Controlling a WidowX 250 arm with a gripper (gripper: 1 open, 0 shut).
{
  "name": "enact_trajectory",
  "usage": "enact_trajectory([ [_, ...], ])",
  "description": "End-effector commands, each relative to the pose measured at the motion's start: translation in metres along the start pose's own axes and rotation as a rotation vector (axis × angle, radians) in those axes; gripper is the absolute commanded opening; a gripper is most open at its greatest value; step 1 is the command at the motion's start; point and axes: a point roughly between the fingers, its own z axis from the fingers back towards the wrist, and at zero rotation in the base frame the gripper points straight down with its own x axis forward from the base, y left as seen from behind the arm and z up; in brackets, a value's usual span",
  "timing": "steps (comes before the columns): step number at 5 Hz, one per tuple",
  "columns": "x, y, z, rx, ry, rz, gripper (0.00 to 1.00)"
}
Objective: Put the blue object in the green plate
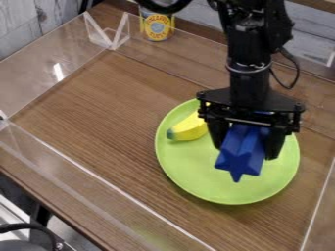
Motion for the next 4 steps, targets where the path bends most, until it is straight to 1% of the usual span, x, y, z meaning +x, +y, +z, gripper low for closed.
enact_trajectory([
  [1,0.0046,-0.0015,0.0195,-0.031,-0.062,0.006,1.00],
  [4,-0.0003,0.0007,0.0244,-0.038,-0.067,0.013,1.00],
])
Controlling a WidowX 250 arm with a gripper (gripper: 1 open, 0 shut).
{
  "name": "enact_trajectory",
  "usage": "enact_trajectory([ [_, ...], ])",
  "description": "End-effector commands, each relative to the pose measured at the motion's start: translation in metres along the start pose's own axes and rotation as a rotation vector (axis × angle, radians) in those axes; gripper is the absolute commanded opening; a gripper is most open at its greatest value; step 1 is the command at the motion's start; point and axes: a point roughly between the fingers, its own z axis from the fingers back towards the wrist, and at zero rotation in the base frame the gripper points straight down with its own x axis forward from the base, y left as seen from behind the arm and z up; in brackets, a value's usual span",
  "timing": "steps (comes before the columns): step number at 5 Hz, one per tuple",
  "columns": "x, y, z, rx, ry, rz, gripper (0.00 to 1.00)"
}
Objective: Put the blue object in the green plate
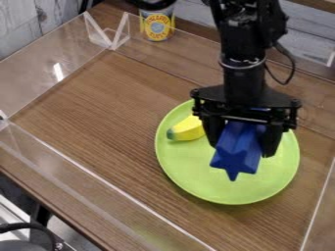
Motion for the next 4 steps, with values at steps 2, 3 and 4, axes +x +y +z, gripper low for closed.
enact_trajectory([
  [2,0.0021,-0.0007,0.0165,-0.027,-0.054,0.005,1.00],
  [3,0.0008,0.0000,0.0166,-0.028,-0.056,0.007,1.00],
  [4,0.0004,0.0017,0.0173,-0.028,-0.060,0.009,1.00],
])
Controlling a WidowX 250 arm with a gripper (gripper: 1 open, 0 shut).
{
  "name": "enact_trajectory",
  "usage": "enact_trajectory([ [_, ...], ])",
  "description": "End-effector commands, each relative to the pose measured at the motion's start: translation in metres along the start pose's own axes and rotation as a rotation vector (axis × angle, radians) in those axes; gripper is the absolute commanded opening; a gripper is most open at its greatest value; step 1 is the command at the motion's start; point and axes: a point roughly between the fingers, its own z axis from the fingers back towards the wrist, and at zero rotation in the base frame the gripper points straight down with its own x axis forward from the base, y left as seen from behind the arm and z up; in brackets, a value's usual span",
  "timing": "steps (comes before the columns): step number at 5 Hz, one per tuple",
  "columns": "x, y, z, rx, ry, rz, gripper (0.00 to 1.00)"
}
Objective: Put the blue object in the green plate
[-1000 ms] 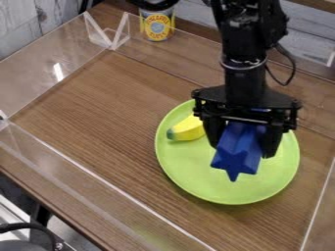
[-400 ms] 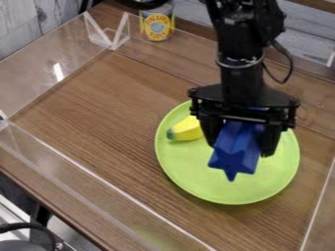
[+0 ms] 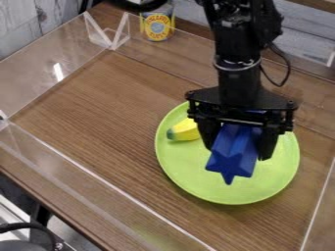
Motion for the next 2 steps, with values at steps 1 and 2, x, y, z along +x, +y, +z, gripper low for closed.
enact_trajectory([
  [1,0.0064,0.0002,0.0173,-0.029,-0.068,0.004,1.00],
  [2,0.0057,0.0014,0.0173,-0.028,-0.071,0.009,1.00],
])
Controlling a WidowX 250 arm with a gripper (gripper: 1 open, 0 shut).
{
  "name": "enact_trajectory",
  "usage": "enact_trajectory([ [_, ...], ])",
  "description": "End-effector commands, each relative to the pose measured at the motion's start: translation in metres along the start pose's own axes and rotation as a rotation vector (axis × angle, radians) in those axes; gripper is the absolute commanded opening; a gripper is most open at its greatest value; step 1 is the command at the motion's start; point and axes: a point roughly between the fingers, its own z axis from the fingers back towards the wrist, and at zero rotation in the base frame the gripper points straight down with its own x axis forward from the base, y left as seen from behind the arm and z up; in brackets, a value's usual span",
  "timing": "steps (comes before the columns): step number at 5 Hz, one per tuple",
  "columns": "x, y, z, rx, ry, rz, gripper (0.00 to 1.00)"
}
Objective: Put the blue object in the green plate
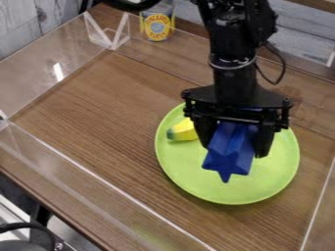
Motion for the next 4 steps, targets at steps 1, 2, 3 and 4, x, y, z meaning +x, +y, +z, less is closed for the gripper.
enact_trajectory([
  [1,0.0053,-0.0004,0.0152,-0.022,-0.059,0.003,1.00],
  [2,0.0048,0.0009,0.0154,-0.020,-0.060,0.008,1.00],
  [3,0.0039,0.0016,0.0164,-0.018,-0.060,0.012,1.00],
  [4,0.0025,0.0019,0.0163,-0.018,-0.061,0.015,1.00],
])
